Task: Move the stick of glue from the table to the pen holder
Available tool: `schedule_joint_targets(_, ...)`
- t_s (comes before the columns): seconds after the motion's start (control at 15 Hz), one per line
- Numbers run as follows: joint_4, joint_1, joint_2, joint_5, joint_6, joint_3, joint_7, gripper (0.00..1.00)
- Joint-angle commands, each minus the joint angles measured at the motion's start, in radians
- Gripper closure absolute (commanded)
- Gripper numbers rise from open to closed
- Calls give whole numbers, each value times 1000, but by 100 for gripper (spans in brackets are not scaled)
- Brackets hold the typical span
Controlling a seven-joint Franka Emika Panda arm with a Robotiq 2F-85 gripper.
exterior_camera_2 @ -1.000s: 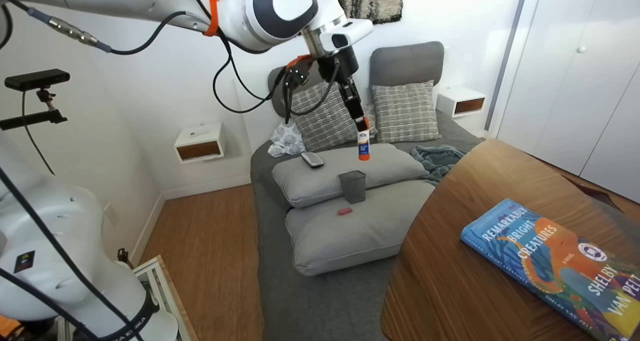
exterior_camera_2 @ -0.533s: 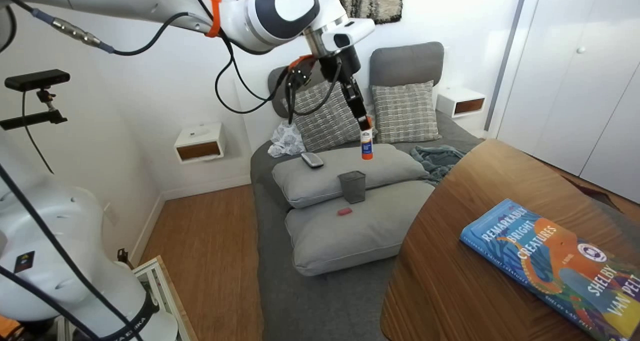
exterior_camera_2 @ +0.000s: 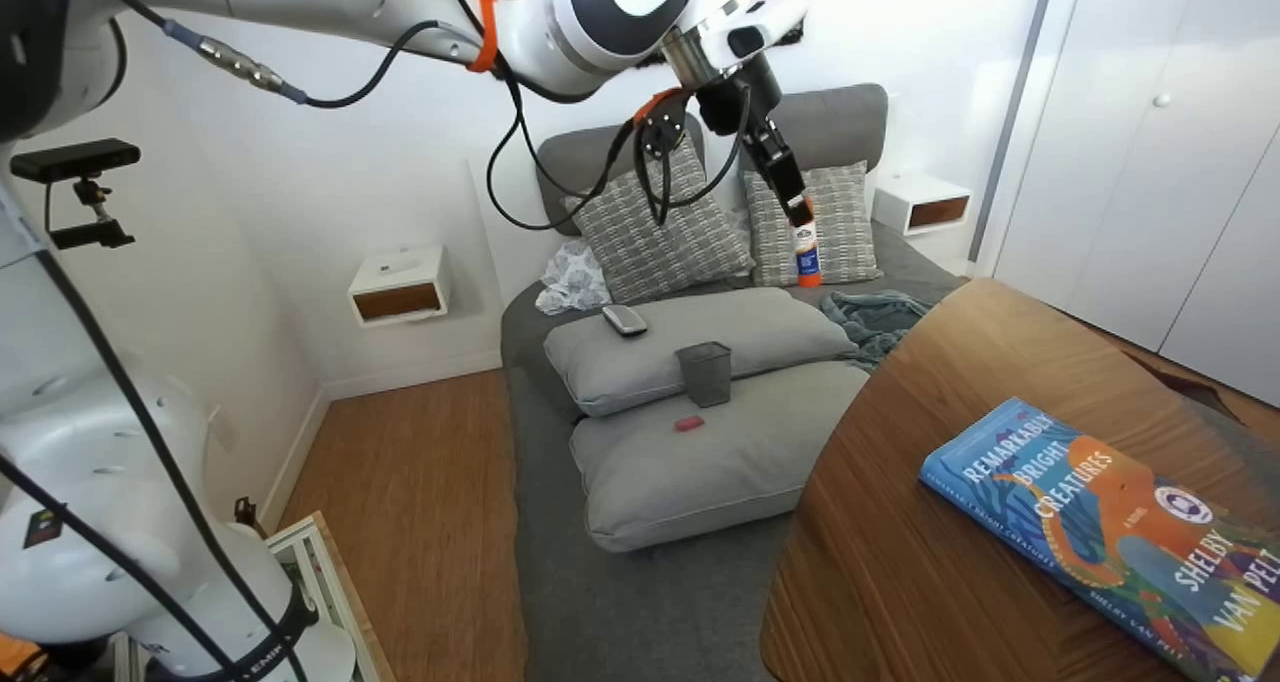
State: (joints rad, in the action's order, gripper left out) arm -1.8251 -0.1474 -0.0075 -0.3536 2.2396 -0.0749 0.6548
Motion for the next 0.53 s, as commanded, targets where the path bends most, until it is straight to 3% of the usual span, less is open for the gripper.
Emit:
schedule_joint_targets(0.0, 1, 12, -1, 1, -3, -13, -2, 70)
schedule_joint_targets(0.07, 0, 12, -2, 1, -3, -13, -2, 70)
schedule_joint_targets(0.13, 0, 12, -2, 1, -3, -13, -2, 92)
schedule_joint_targets(0.47, 42, 74, 31, -168, -7, 37, -26, 92)
